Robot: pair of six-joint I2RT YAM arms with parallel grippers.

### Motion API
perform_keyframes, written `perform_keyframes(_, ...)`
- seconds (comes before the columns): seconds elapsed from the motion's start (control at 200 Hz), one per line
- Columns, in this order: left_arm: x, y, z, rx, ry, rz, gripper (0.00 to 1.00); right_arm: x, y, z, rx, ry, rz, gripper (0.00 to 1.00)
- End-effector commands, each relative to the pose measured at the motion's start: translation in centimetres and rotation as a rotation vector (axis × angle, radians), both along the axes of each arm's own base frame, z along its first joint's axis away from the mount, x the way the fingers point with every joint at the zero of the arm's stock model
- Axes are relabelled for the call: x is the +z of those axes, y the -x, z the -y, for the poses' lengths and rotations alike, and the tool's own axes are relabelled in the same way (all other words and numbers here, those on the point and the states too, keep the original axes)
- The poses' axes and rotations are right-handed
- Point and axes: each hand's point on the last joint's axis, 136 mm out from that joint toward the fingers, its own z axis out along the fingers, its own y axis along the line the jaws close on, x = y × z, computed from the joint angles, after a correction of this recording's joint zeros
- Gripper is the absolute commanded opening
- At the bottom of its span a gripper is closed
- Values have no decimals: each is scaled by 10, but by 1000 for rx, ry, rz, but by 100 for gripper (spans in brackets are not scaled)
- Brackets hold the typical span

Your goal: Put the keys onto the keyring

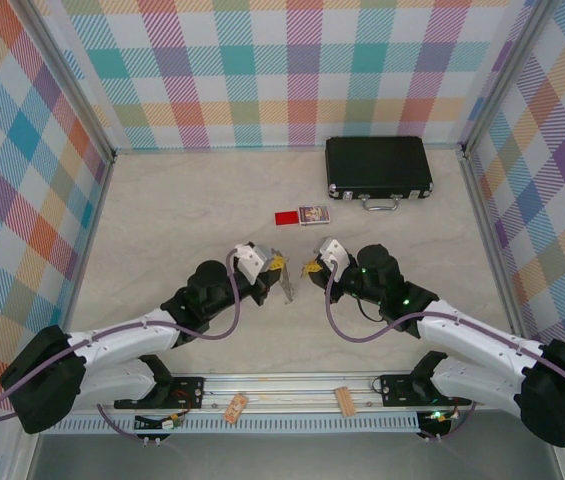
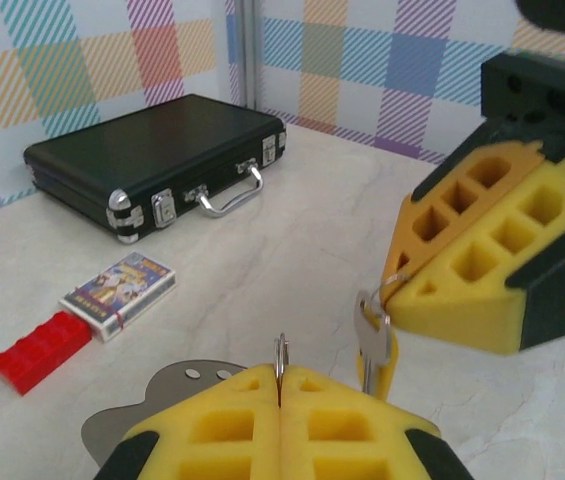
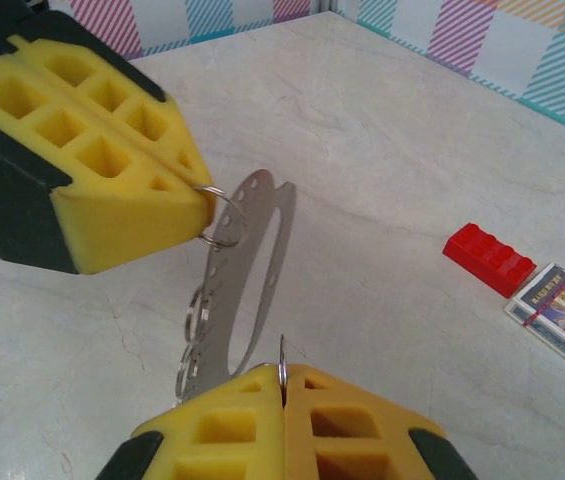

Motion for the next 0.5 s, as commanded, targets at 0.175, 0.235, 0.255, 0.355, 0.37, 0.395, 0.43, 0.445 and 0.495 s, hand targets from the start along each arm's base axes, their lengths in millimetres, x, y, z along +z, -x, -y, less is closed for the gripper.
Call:
perform_keyframes(0.175, 32, 21, 26, -180, -1, 100, 0, 23, 11, -7, 99, -62, 101, 0)
perform_keyframes(0.235, 30, 23, 25, -180, -17, 100, 0, 25, 15, -8, 121, -65, 109, 0)
perform_keyframes(0.255, 30, 24, 24, -182, -23, 101, 0, 26, 16, -7, 121, -67, 111, 0)
perform_keyframes(0.355, 28, 26, 22, -176, -45, 100, 0, 27, 18, -8, 135, -69, 122, 0)
perform_keyframes(0.37, 28, 27, 22, -177, -47, 102, 0, 26, 18, -8, 140, -68, 121, 0)
perform_keyframes(0.395, 28, 28, 21, -178, -51, 102, 0, 27, 20, -9, 147, -68, 124, 0)
perform_keyframes(0.43, 29, 29, 20, -177, -52, 106, 0, 27, 20, -9, 153, -66, 126, 0)
perform_keyframes(0.445, 29, 30, 20, -178, -53, 107, 0, 27, 20, -9, 153, -67, 125, 0)
perform_keyframes(0.495, 32, 33, 19, -177, -51, 117, 0, 27, 20, -9, 154, -65, 129, 0)
